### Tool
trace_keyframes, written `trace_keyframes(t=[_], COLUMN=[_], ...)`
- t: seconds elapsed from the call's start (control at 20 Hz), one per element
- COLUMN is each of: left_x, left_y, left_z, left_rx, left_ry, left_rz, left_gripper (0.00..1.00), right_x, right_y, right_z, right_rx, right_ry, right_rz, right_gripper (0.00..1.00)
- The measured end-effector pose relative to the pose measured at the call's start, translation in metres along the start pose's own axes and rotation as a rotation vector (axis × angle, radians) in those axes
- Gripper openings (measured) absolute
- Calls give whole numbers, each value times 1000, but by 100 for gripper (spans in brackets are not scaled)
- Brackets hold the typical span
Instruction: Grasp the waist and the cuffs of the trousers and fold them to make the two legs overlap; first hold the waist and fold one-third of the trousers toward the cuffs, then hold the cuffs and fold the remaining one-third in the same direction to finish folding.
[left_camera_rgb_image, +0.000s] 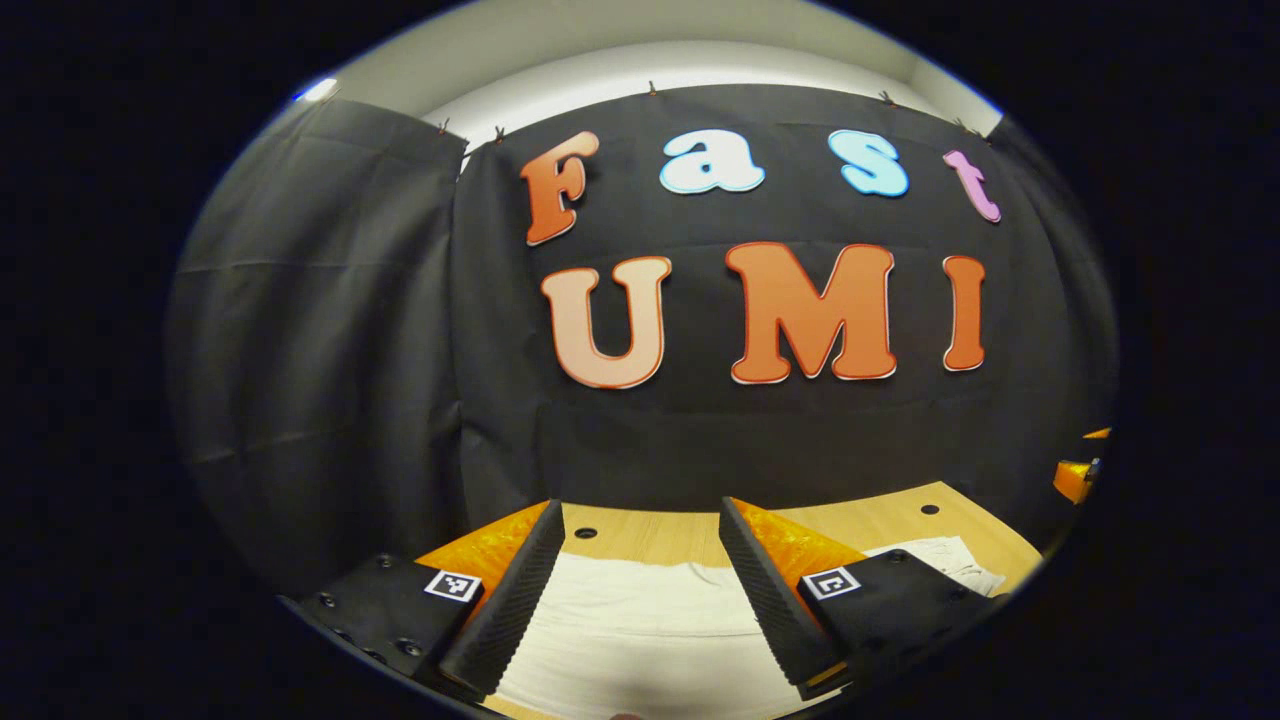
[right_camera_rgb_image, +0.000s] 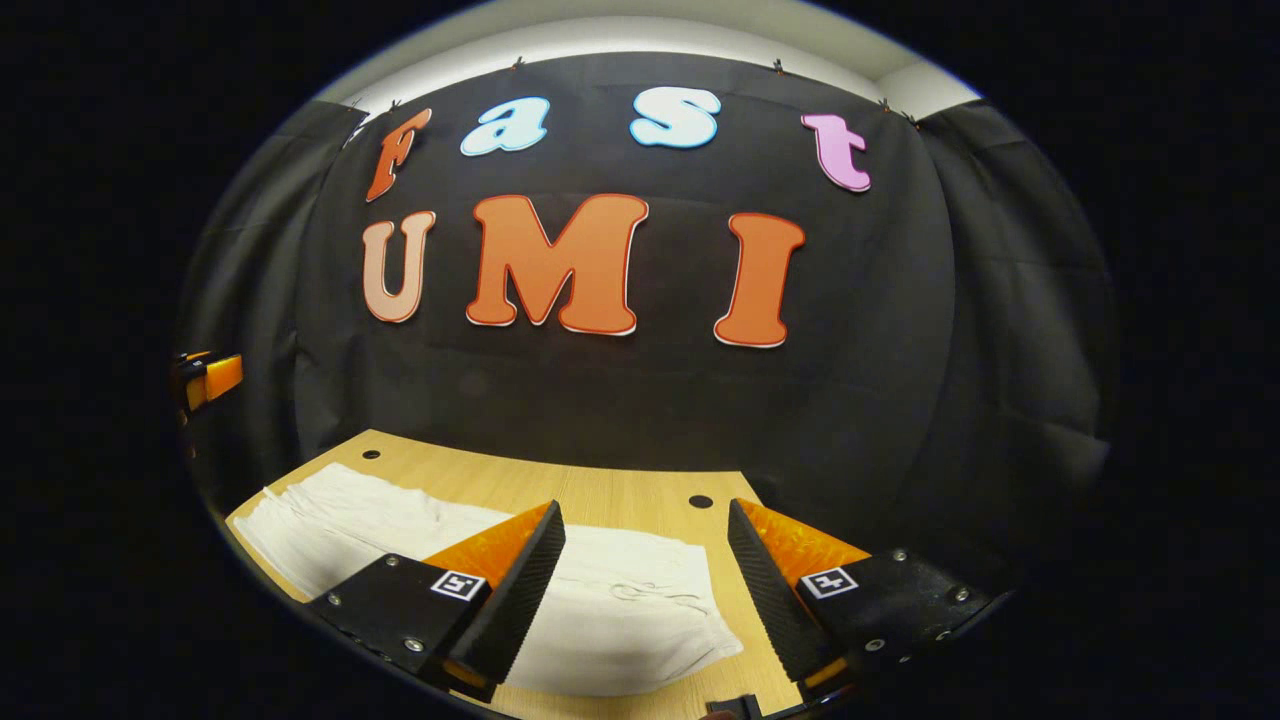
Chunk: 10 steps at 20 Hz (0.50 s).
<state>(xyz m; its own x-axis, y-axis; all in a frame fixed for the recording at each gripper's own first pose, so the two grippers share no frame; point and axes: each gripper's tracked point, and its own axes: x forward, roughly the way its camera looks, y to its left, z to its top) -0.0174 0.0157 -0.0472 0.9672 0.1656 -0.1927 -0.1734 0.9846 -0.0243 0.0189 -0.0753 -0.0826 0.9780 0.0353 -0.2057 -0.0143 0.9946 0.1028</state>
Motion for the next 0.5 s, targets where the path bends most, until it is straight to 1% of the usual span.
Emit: trace_keyframes(t=[0.1, 0.2, 0.3, 0.4, 0.5], left_x=[-2, -2, -2, -4, -3], left_y=[17, 38, 56, 78, 105], left_z=[-21, -46, -70, -94, -123], left_rx=[-42, -51, -91, -136, -149], left_ry=[69, 152, 220, 290, 360], left_rz=[39, 82, 99, 130, 171], left_gripper=[100, 100, 100, 100, 100], right_x=[4, 11, 15, 21, 26], right_y=[-4, -8, -11, -14, -19], right_z=[-18, -37, -58, -75, -88], right_rx=[16, 70, 122, 168, 188], right_ry=[59, 131, 211, 281, 333], right_rz=[4, 1, -8, -27, -58], right_gripper=[99, 98, 99, 98, 98])
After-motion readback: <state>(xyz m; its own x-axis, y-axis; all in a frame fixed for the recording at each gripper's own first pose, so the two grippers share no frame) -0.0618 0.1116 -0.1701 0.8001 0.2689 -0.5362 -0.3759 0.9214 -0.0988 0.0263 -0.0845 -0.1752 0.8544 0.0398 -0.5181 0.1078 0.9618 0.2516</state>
